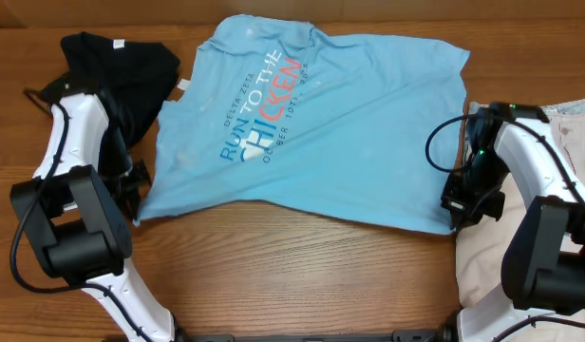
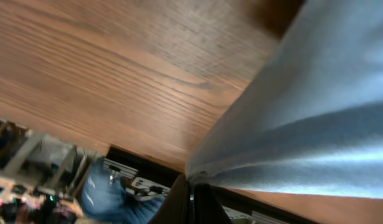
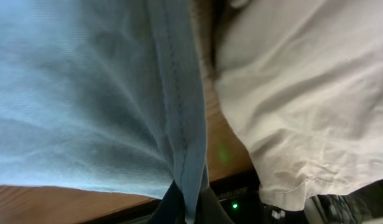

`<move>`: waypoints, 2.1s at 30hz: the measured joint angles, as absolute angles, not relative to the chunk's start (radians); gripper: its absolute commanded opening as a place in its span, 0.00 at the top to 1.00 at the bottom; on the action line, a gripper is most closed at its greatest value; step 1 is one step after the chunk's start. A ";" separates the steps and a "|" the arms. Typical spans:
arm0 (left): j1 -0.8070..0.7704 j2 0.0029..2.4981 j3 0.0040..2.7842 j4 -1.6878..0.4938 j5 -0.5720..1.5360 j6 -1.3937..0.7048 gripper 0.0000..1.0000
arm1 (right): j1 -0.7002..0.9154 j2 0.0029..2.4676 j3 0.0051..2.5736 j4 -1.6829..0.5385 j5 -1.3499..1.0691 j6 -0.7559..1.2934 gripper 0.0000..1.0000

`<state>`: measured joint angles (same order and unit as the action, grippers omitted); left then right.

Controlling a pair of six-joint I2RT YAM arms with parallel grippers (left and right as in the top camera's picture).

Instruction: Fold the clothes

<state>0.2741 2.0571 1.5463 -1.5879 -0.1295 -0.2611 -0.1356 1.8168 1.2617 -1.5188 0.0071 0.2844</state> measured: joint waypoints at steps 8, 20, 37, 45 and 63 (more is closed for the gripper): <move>0.389 2.057 1.466 -1.552 -0.128 -0.283 0.95 | -0.136 1.817 1.236 -1.500 0.033 0.315 0.95; 0.456 2.057 1.576 -1.623 -0.094 -0.278 0.20 | -0.142 1.817 1.236 -1.453 0.101 0.359 0.34; 0.350 2.057 1.721 -1.239 0.255 0.110 0.42 | -0.176 1.817 1.236 -1.213 -0.086 0.271 0.32; 0.268 2.057 1.587 -1.075 0.192 0.164 0.47 | -0.176 1.817 1.236 -1.215 -0.121 0.261 0.29; 0.294 2.057 1.547 -0.884 0.172 0.184 0.57 | -0.176 1.817 1.236 -1.207 -0.127 0.260 0.24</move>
